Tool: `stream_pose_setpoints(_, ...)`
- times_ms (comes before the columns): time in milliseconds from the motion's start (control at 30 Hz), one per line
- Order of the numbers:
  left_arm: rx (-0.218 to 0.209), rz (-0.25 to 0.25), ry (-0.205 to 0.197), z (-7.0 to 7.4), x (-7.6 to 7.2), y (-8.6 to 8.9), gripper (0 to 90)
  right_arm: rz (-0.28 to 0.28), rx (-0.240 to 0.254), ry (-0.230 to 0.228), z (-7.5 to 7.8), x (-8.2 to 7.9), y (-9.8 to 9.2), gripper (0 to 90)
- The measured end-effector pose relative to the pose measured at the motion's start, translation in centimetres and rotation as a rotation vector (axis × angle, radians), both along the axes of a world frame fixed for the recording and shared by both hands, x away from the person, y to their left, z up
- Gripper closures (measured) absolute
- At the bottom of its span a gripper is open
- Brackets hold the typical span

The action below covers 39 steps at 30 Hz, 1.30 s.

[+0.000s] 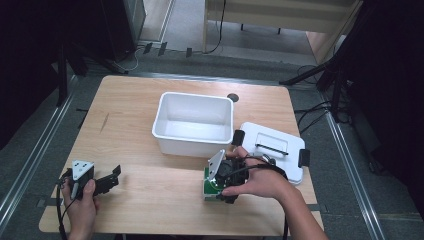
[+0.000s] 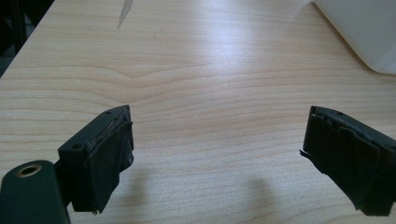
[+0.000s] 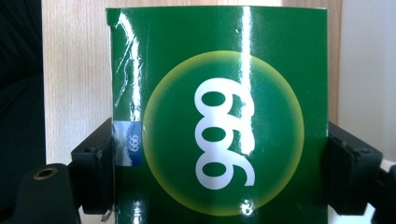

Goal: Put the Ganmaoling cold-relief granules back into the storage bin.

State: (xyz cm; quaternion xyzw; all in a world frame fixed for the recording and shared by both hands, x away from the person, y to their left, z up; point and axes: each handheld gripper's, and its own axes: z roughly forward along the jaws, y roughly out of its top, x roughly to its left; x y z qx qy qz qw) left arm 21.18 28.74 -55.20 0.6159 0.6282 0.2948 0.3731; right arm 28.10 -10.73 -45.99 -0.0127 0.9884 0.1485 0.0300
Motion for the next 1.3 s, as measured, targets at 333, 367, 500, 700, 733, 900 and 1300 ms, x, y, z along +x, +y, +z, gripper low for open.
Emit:
stream_pose_setpoints(333, 0.000, 0.000, 0.001, 0.0, 0.0, 0.0, 8.7, -0.015, -0.020, -0.011, 1.3, 0.9, -1.9, 16.1)
stream_pose_setpoints(367, 0.000, 0.000, 0.001, 0.0, 0.0, 0.0, 8.7, -0.017, -0.019, -0.014, 1.4, 1.1, -2.2, 16.1)
stream_pose_setpoints(500, -0.004, 0.002, -0.001, 0.0, 0.0, 0.0, 8.7, -0.045, -0.028, -0.020, 1.9, 1.8, -3.7, 16.2)
stream_pose_setpoints(700, -0.001, 0.001, -0.001, 0.0, 0.0, 0.0, 8.7, -0.092, -0.028, -0.032, 3.2, 2.8, -5.8, 16.2)
stream_pose_setpoints(733, 0.001, 0.000, 0.000, 0.0, 0.0, 0.0, 8.7, -0.108, -0.027, -0.037, 3.5, 3.0, -6.1, 16.2)
stream_pose_setpoints(900, 0.002, 0.000, 0.001, 0.0, 0.0, 0.0, 8.7, -0.147, -0.018, -0.045, 4.6, 4.2, -7.8, 16.2)
stream_pose_setpoints(1300, 0.000, 0.001, 0.000, 0.0, 0.0, 0.0, 8.7, -0.213, -0.015, -0.046, 6.8, 7.9, -9.9, 16.3)
